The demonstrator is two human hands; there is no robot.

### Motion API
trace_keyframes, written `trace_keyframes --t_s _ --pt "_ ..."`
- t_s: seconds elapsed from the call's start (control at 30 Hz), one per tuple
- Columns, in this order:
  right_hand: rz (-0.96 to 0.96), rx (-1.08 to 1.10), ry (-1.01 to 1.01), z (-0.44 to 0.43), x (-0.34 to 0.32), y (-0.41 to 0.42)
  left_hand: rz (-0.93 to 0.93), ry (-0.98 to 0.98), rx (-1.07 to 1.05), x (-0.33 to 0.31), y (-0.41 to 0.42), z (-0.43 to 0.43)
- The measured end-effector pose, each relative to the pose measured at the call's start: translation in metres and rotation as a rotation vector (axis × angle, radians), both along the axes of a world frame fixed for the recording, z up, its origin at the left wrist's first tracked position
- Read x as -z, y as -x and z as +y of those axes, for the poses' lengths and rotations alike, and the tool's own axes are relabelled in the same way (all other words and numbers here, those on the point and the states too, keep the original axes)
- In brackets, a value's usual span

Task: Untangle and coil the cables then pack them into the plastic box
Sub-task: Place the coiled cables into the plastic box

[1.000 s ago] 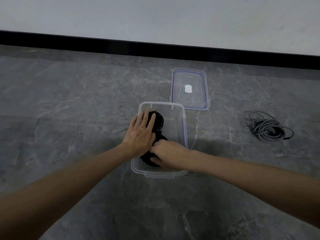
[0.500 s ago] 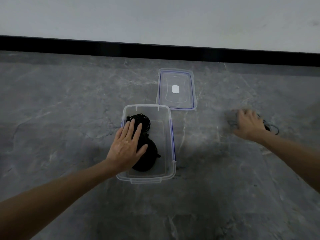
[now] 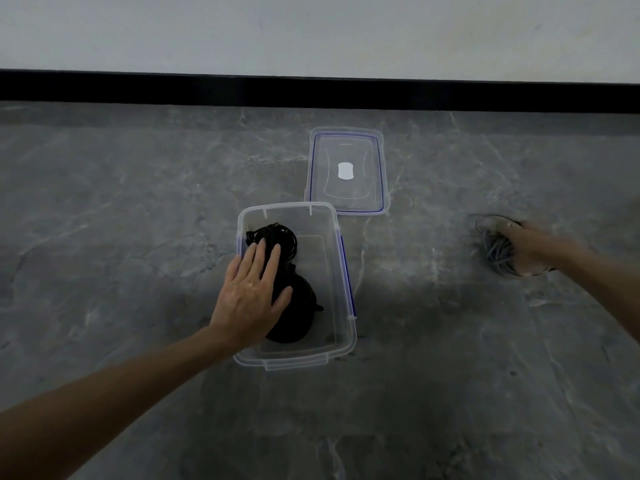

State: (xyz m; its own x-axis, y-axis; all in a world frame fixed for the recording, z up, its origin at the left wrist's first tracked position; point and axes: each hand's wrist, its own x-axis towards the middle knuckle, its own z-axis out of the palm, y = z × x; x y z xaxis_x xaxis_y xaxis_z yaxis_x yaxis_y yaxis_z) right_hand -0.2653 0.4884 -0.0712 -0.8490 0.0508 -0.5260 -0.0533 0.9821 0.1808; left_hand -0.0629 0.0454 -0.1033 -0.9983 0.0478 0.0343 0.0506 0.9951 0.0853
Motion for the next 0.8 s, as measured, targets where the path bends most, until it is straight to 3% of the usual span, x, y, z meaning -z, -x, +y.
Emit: trace_keyframes --t_s 0.13,0.27,0.37,0.57,0.67,0.8 --pt "0.053 -0.118 -0.121 -0.005 0.002 -0.006 0.004 -0.011 -0.004 -0.001 -0.001 0.005" --pt "-0.095 -0.164 -0.204 -0.041 -0.022 -0.021 -0.003 0.004 -0.01 0.0 -0.003 0.013" --pt "-0.192 -0.155 -0.065 -0.058 -0.026 -0.029 -0.02 0.031 0.021 0.002 -0.006 0.014" --pt "-0.209 0.054 0.234 -0.099 -0.026 -0.043 -0.09 0.032 0.064 -0.001 -0.005 0.011" --pt "-0.111 -0.045 0.292 -0.133 -0.062 -0.043 -0.144 0.045 0.067 -0.002 -0.004 0.012" --pt "-0.087 -0.177 0.573 -0.192 -0.122 -0.064 -0.148 0.028 0.072 -0.007 -0.003 0.01"
